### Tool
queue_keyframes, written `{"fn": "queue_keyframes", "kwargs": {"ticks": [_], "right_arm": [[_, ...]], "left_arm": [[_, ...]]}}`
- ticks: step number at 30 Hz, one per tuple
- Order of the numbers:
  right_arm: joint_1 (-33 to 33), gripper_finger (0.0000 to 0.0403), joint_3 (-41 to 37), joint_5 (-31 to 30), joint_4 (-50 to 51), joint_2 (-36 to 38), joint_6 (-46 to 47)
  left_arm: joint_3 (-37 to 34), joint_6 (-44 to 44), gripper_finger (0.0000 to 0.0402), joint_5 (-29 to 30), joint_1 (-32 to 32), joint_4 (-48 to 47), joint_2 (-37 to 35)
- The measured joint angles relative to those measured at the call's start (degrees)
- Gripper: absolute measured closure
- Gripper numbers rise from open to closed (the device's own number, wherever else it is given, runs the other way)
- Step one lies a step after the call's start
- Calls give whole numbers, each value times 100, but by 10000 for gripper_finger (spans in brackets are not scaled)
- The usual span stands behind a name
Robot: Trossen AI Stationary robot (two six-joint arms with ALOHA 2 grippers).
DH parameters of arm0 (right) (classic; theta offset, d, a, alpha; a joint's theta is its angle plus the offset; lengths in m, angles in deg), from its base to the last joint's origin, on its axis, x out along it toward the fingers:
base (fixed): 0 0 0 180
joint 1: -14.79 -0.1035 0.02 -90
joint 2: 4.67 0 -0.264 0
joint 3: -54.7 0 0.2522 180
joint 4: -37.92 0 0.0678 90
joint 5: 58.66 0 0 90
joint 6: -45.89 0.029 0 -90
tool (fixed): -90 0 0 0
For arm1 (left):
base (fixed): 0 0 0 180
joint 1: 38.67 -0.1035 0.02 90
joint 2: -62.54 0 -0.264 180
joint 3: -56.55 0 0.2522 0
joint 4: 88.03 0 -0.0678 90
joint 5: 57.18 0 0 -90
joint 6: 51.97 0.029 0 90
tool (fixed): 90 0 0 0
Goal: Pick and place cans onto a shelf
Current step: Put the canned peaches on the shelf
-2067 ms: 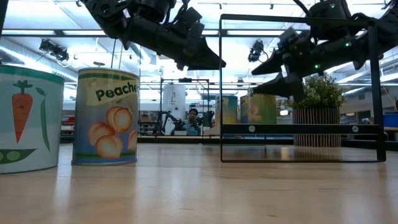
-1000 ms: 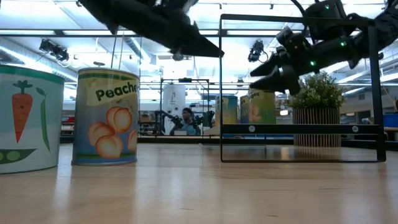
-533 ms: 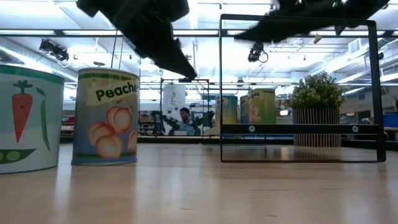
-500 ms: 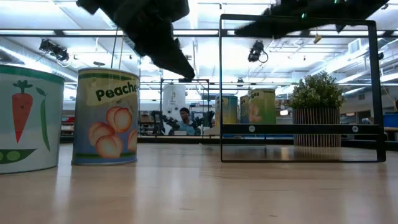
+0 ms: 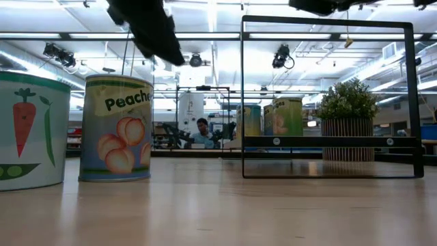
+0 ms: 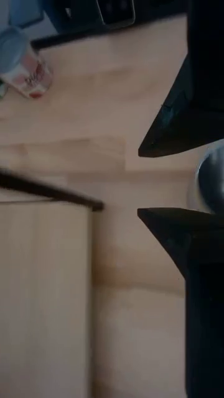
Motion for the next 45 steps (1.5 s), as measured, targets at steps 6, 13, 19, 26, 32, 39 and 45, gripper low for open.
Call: {"fn": "queue_keyframes", "kwargs": {"ticks": [6,13,19,26,32,39,45], "right_arm": [[-309,35,-60,-469,657,440,224],[-401,35,-435,-616,391,664,86],[-400,35,-895,-618,35,788,144],[-397,35,-1080,-620,-368,826,19],[-397,35,-1080,-619,-294,821,11],[-397,35,-1080,-600,-292,807,9],[-397,35,-1080,-596,-308,785,8]], "left_arm": [[646,-676,253,789,487,-867,11],[911,-1439,249,918,541,-1615,38],[953,-2062,186,233,522,-1883,41],[1524,-2423,125,54,647,-2447,40],[1707,-3414,141,111,1123,-3454,40],[1597,-4183,163,450,1354,-3762,254],[1595,-4434,132,464,1348,-4096,535]]}}
